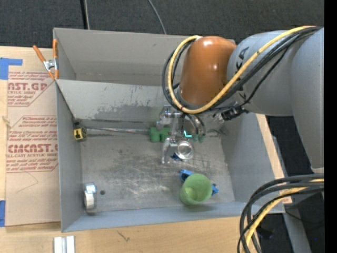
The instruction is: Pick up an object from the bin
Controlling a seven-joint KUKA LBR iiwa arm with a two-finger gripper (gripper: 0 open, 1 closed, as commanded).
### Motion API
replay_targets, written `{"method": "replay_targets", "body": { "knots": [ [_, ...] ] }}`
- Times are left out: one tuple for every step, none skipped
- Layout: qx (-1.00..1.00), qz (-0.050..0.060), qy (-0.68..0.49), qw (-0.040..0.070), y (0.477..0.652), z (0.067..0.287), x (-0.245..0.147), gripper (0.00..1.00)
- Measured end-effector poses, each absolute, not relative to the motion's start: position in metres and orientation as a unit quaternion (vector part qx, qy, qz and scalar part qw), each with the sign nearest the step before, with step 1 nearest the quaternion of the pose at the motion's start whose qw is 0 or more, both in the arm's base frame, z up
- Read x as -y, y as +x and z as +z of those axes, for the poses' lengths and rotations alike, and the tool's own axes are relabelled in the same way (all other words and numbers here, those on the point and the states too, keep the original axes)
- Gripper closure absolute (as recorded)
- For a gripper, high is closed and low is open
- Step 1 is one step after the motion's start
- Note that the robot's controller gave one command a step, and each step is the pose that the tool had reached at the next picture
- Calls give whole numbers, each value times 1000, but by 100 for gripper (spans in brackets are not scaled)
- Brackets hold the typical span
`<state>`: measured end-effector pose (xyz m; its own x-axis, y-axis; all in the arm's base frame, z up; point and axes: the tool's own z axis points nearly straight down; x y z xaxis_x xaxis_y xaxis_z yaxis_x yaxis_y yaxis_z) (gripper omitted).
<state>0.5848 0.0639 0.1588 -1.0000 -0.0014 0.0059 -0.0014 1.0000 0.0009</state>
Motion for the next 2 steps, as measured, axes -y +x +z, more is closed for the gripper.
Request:
{"method": "replay_targets", "body": {
  "knots": [
    [1000, -2, 26, -8, 593, 97, -32, 0],
    [968, 0, 250, 0, 569, 97, 9, 0]
  ]
}}
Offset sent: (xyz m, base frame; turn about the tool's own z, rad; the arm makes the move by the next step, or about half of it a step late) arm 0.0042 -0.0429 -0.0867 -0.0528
